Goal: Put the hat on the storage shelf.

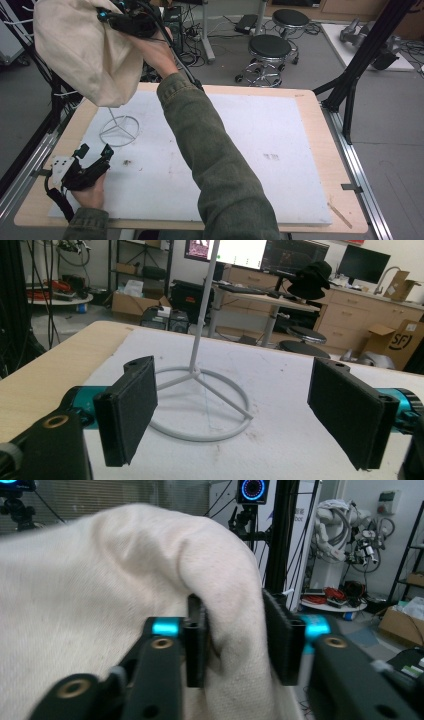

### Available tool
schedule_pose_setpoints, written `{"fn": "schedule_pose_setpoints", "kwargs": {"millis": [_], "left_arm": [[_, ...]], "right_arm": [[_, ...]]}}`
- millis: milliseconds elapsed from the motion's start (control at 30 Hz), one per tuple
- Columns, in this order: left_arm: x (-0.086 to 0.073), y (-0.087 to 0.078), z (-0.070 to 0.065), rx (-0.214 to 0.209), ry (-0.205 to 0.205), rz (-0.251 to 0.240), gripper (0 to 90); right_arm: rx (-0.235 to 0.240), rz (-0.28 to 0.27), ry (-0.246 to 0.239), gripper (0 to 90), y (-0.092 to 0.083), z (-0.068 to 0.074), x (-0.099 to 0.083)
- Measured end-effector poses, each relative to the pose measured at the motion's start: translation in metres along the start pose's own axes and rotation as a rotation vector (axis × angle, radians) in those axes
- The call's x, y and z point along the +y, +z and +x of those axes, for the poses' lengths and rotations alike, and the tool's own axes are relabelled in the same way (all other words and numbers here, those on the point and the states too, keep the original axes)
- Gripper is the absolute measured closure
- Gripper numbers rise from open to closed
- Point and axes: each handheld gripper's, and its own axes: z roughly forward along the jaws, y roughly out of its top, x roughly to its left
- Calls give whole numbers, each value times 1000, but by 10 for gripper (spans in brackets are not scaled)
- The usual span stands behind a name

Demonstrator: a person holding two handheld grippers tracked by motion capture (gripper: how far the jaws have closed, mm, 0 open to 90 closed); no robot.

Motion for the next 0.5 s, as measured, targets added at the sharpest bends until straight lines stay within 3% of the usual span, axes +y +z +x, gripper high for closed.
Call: {"fn": "schedule_pose_setpoints", "kwargs": {"millis": [67, 500], "left_arm": [[0, 0, 0, -1, -3, 1, 202], [0, -1, 0, 4, -4, -11, 206]], "right_arm": [[-12, 2, -5, 562, 0, 2, -2], [-26, -44, 80, 415, -7, -8, -20]]}}
